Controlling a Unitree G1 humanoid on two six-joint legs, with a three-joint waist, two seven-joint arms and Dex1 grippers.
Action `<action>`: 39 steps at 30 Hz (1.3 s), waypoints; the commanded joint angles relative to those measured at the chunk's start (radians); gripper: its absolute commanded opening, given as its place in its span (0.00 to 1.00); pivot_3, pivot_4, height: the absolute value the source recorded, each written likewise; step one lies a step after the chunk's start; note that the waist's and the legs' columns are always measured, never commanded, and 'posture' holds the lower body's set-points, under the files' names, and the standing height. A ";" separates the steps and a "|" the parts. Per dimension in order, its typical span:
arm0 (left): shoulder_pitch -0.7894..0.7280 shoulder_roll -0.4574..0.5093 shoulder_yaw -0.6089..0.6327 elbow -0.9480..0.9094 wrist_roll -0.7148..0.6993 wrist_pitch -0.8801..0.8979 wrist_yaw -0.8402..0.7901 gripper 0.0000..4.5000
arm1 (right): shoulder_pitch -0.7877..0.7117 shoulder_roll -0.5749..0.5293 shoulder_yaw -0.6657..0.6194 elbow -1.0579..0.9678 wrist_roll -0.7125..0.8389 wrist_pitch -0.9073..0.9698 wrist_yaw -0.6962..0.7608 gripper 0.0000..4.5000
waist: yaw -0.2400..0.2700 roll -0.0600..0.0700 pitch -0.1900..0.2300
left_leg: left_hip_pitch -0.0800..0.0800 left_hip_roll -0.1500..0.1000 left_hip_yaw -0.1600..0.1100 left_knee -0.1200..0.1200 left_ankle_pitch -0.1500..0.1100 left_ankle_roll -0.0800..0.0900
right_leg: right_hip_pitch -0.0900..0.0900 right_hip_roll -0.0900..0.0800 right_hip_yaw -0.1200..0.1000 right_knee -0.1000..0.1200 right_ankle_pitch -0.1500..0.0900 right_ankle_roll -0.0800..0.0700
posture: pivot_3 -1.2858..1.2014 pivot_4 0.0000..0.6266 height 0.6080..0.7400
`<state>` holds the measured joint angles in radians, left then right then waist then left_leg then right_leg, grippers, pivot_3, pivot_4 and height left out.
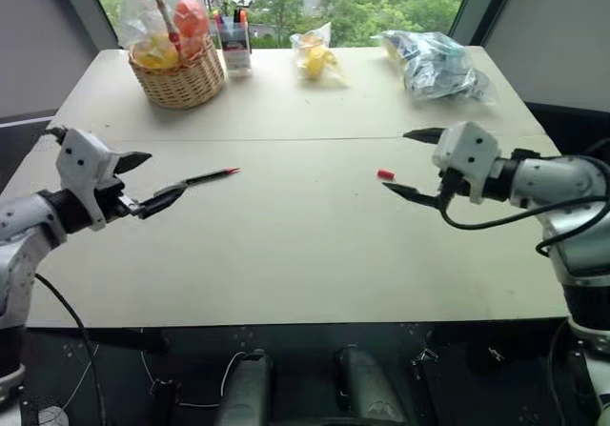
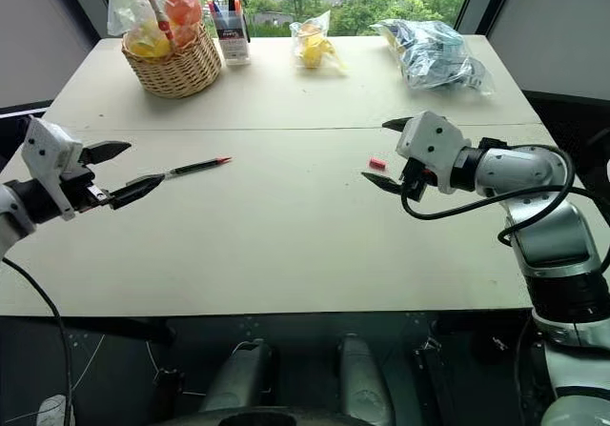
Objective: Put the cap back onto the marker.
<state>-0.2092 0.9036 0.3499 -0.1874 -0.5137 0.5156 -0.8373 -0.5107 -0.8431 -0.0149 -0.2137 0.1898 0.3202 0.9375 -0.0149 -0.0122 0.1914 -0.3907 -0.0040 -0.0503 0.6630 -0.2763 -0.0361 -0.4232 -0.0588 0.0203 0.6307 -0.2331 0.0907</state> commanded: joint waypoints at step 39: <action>-0.217 -0.042 -0.151 0.398 0.230 -0.242 -0.047 1.00 | 0.002 0.051 0.021 -0.050 0.000 0.006 -0.050 0.98 | 0.003 0.000 0.000 | 0.000 0.000 0.001 0.000 0.000 0.000 | -0.001 0.000 0.000 0.001 0.002 0.003 | 0.52 0.24 1.00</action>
<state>-0.3996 0.8612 0.2090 0.1577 -0.3205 0.3332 -0.8993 -0.5028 -0.7945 0.0264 -0.2305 0.1885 0.3291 0.8998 -0.0123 -0.0122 0.1915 -0.3910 -0.0045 -0.0494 0.6630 -0.2763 -0.0361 -0.4241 -0.0588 0.0204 0.6317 -0.2309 0.0944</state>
